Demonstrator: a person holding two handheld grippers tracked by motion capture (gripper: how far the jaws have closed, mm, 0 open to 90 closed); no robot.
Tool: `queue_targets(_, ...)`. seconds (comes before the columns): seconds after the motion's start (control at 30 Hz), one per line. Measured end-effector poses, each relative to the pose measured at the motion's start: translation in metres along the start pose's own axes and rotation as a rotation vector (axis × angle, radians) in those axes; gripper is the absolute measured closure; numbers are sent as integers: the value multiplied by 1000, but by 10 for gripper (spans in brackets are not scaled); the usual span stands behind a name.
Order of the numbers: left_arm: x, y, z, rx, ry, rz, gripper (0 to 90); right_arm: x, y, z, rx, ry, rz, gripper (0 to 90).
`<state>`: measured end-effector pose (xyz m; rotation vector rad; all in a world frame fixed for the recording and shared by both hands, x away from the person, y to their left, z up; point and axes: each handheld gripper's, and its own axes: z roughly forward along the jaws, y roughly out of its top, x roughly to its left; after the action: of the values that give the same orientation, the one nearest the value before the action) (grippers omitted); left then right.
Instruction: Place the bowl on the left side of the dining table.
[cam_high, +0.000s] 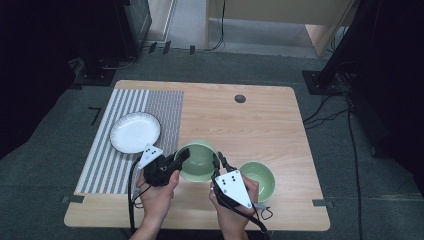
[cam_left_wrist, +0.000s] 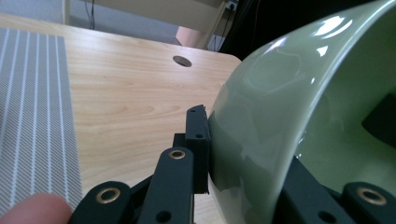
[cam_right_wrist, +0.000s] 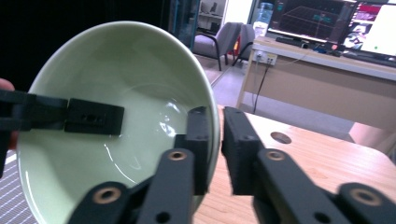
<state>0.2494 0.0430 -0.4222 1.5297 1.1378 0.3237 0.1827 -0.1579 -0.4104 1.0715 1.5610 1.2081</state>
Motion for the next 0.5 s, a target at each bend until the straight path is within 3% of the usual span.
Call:
queue_targets(0.07, 2, 1, -1, 3, 21, 28, 806, -1, 0, 0, 5, 13, 19, 729)
queue_targets(0.23, 10, 2, 0, 3, 22, 27, 812, -5, -1, 2, 31, 52, 69, 683)
queue_targets(0.33, 14, 3, -1, -3, 28, 23, 813, -5, -1, 3, 40, 63, 75, 633)
queue_targets(0.5, 23, 6, -5, -9, 49, 35, 814, -11, -1, 4, 51, 103, 106, 465)
